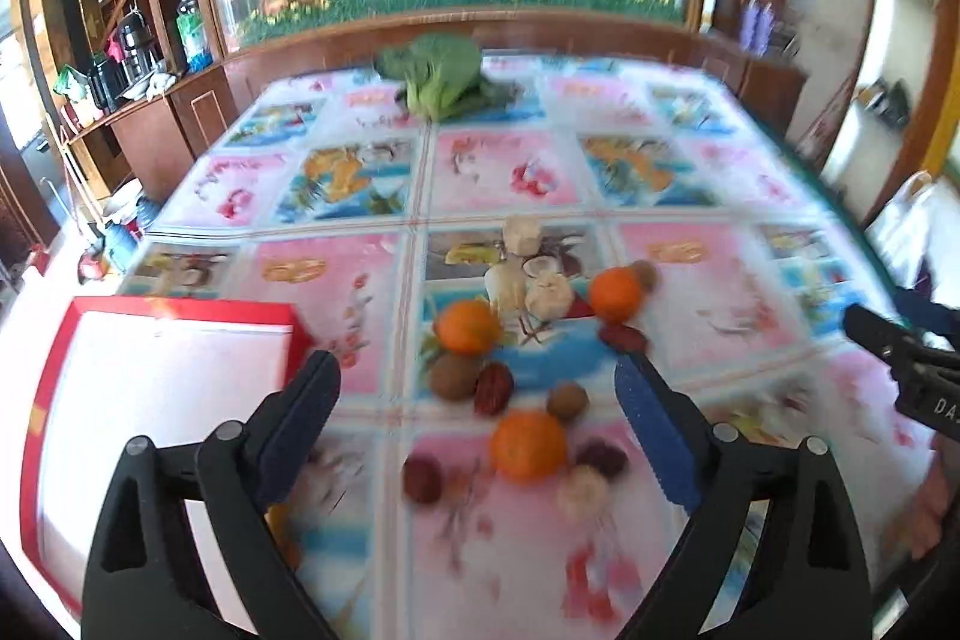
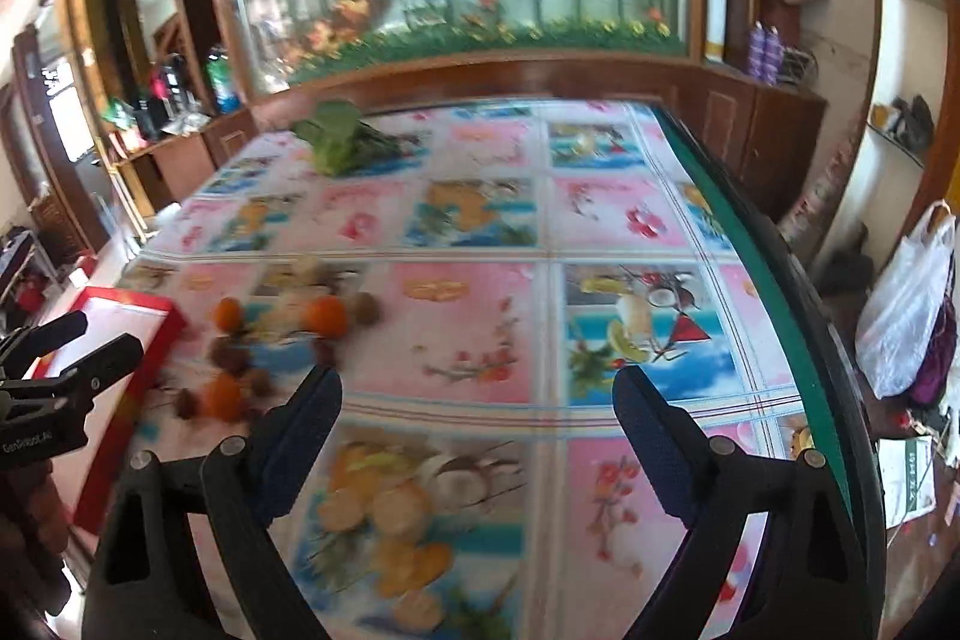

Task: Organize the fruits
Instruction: 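Move both tools toward the oranges in the fruit pile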

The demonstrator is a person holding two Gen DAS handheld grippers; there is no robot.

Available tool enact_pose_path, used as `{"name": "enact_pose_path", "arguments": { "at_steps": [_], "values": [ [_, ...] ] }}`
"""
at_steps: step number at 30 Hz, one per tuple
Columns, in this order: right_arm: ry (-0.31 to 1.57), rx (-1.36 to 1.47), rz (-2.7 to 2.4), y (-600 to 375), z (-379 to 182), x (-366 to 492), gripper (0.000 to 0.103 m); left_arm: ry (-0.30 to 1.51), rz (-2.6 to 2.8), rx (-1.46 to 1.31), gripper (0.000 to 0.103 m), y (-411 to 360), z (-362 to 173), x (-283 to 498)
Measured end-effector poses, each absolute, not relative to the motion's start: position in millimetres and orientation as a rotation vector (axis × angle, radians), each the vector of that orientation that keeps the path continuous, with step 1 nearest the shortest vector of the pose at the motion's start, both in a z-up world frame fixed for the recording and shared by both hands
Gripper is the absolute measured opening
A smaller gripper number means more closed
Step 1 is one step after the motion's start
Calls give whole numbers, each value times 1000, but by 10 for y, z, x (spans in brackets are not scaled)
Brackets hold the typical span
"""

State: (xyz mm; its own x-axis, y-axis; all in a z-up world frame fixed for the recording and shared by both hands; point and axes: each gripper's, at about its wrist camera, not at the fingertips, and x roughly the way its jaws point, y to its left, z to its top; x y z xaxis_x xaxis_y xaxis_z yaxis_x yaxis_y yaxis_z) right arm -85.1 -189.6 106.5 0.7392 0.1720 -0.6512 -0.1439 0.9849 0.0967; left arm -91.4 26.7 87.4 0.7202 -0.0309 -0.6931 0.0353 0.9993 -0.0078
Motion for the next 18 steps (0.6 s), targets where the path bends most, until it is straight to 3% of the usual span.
{"name": "enact_pose_path", "arguments": {
  "at_steps": [2, 9, 18],
  "values": [
    [680, 55, 194, -1778, 1137, -1048, 92, 709, -29, 10, 103, 352, 1003, -1172],
    [643, 61, 266, -1412, 1220, -1282, 92, 647, 1, 28, 103, 463, 1109, -1766],
    [597, 43, 306, -1196, 1371, -1396, 92, 634, 29, -4, 103, 649, 1206, -1906]
  ]
}}
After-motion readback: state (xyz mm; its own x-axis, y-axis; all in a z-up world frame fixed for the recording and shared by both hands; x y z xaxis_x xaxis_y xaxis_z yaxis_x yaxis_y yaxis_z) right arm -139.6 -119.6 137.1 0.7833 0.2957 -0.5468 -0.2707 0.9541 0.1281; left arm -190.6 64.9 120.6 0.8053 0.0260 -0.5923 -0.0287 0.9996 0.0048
